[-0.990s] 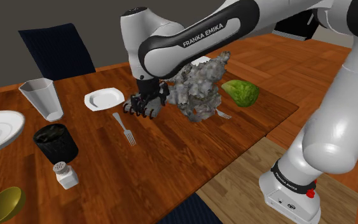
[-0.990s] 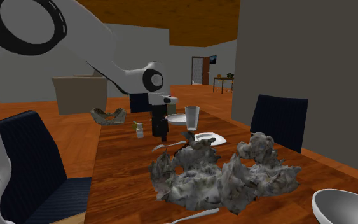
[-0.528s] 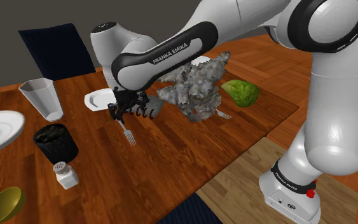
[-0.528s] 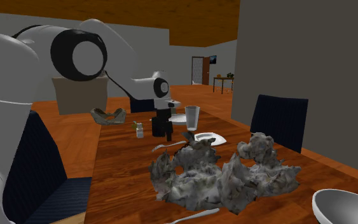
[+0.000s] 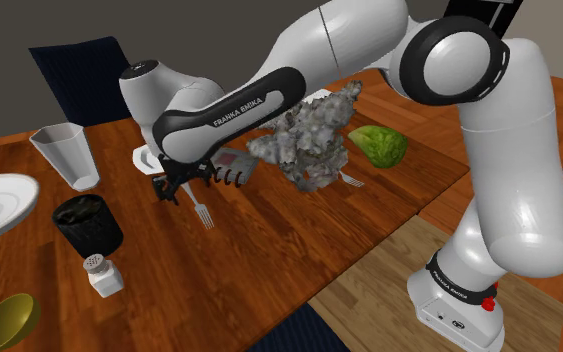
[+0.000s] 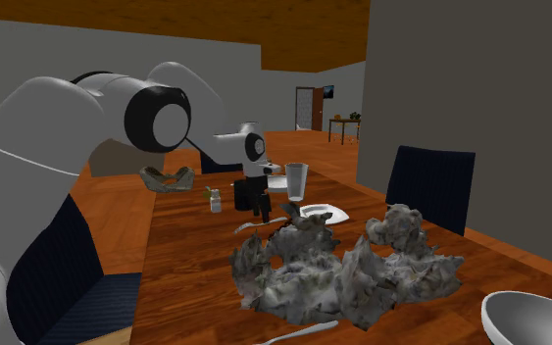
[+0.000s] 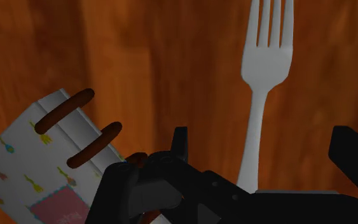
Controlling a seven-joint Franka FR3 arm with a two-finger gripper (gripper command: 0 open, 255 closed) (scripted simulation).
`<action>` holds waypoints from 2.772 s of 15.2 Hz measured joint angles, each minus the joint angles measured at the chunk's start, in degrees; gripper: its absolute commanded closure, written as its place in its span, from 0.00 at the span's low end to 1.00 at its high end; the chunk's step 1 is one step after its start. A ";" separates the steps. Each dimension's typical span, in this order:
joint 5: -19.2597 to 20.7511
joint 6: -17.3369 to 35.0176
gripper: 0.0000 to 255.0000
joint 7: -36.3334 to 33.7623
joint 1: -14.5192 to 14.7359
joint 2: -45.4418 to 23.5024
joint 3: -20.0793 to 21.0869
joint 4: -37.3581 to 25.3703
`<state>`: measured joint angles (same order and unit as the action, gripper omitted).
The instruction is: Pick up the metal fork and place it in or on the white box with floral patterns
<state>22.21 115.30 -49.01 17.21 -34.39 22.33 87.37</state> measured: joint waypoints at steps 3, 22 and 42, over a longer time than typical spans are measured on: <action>0.55 1.62 0.00 -0.36 0.07 -1.16 -0.36 0.50; 0.78 2.21 1.00 -0.43 0.05 -1.60 -0.52 0.60; -2.18 -9.48 1.00 2.59 -0.12 3.70 1.11 -6.33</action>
<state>20.04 105.83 -46.41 17.08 -30.69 23.44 81.04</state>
